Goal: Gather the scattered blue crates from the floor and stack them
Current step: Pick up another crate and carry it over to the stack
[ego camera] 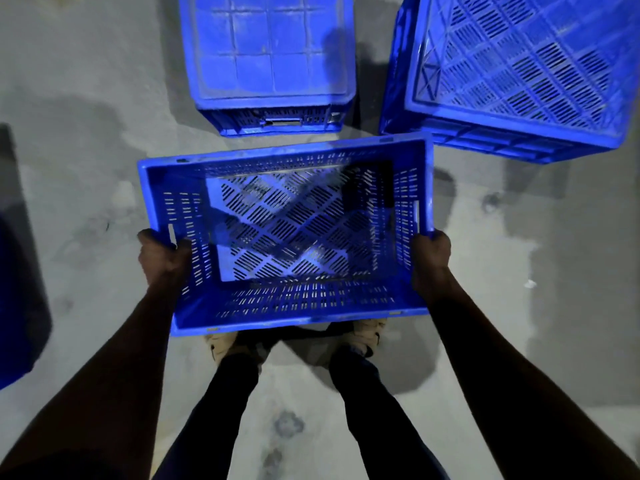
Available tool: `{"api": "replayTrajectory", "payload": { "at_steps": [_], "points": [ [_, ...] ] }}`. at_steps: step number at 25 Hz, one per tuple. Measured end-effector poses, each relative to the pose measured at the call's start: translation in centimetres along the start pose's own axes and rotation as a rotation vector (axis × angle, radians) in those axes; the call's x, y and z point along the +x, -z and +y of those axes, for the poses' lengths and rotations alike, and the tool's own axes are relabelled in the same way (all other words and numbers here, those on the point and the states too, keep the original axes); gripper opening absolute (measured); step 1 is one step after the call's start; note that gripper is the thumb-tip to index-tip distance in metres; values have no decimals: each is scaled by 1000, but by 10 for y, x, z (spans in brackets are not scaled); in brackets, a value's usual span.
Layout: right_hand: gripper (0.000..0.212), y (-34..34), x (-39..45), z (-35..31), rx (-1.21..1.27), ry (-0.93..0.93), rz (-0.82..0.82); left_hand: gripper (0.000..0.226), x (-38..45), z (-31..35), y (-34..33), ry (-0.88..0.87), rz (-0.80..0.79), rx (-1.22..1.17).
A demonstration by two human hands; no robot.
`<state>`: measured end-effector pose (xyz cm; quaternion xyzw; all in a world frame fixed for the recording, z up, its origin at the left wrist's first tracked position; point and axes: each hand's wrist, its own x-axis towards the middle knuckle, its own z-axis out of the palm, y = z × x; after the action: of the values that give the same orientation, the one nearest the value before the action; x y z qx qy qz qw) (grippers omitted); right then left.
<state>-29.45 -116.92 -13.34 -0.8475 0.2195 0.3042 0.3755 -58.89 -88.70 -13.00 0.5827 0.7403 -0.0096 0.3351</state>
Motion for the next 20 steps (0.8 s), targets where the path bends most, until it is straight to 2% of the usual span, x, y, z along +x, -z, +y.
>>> {"api": "replayTrajectory", "payload": {
  "at_steps": [4, 6, 9, 13, 17, 20],
  "points": [
    [49, 36, -79, -44, -106, 126, -20, 40, -59, 3, 77, 123, 51, -151],
    [49, 58, -130, -79, -106, 203, -38, 39, -91, 7, 127, 108, 67, -192],
    [49, 95, -191, -120, -206, 247, -46, 49, -136, 14, 202, 36, 51, -209],
    [35, 147, -287, -176, -278, 354, -63, 52, -204, 38, 310, -35, 105, -279],
    [27, 196, -354, -218, -358, 461, -69, 28, -266, 56, 393, 13, 197, -372],
    [34, 221, -396, -254, -375, 514, -96, 26, -305, 64, 445, 45, 278, -465]
  ]
}}
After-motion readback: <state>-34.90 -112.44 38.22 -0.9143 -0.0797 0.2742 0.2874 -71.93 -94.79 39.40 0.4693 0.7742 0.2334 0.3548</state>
